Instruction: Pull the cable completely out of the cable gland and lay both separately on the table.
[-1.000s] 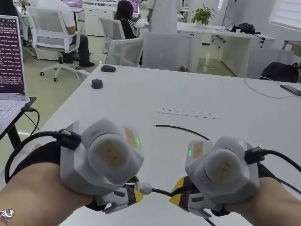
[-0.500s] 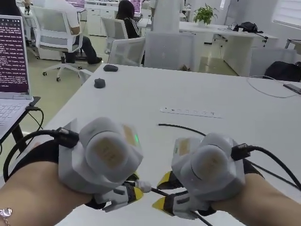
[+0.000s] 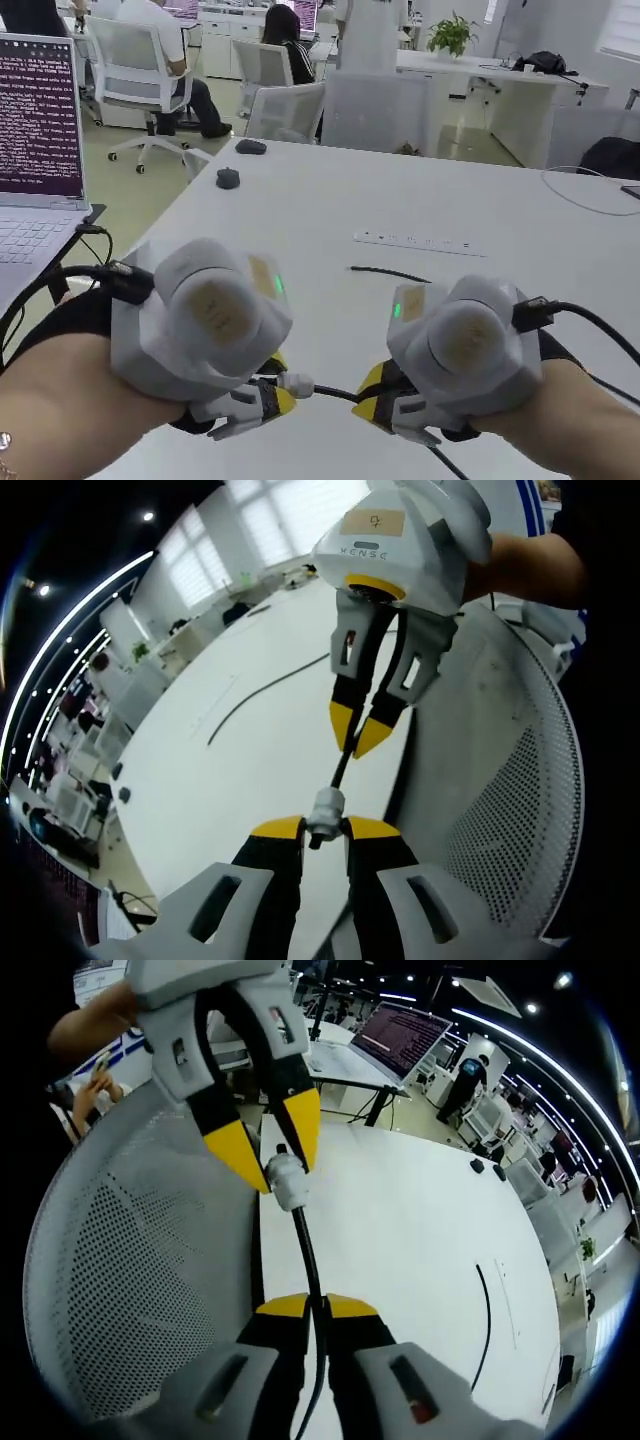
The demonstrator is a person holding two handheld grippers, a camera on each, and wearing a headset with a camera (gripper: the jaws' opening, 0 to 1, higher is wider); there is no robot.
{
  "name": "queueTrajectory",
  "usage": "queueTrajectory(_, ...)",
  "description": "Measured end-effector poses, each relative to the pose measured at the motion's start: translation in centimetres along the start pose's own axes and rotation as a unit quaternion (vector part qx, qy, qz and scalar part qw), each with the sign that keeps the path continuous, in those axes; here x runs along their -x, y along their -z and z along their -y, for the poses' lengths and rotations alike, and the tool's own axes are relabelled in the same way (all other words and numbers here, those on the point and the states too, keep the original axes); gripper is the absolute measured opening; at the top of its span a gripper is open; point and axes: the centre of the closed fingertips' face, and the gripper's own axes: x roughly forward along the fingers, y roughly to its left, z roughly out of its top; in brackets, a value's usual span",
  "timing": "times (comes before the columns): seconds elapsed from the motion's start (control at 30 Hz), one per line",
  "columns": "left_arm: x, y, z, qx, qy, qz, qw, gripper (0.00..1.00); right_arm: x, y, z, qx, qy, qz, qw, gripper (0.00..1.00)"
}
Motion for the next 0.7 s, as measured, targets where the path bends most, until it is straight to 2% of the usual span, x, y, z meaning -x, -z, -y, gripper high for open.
queueTrajectory(0.2,0.1,0.7,-0.8,0.009,-0.008,-0.007,0.9999,0.16,0.7,1.4,1.4,-0.007,0.009,-0.010,0.9999,0.03)
queueTrajectory(0.3,0.2,0.7,-1.3,0.010,-0.013,-0.007,0.9998,0.16,1.3,2.9,3.2,-0.008,0.024,-0.025,0.9994,0.03)
queueTrajectory(0.33,0.1,0.8,-1.4,0.011,-0.012,-0.010,0.9998,0.16,1.6,3.4,4.1,-0.010,0.039,-0.033,0.9987,0.03)
queueTrajectory(0.5,-0.5,0.9,-1.7,0.003,-0.006,-0.020,0.9998,0.16,2.7,5.7,9.0,-0.031,0.067,-0.054,0.9959,0.04)
queueTrajectory(0.57,-0.9,0.9,-1.8,-0.003,-0.003,-0.025,0.9997,0.16,3.0,6.6,11.9,-0.024,0.085,-0.066,0.9939,0.04)
queueTrajectory(0.63,-1.2,0.4,-1.8,-0.005,0.006,-0.021,0.9997,0.16,2.7,7.6,14.5,-0.053,0.087,-0.062,0.9928,0.04)
queueTrajectory(0.67,-1.4,0.1,-1.8,-0.004,0.011,-0.016,0.9998,0.16,2.2,8.1,16.0,-0.081,0.088,-0.048,0.9917,0.04)
queueTrajectory(0.7,-1.8,-0.4,-1.8,0.000,0.019,-0.010,0.9998,0.17,1.7,8.7,16.8,-0.100,0.084,-0.047,0.9903,0.04)
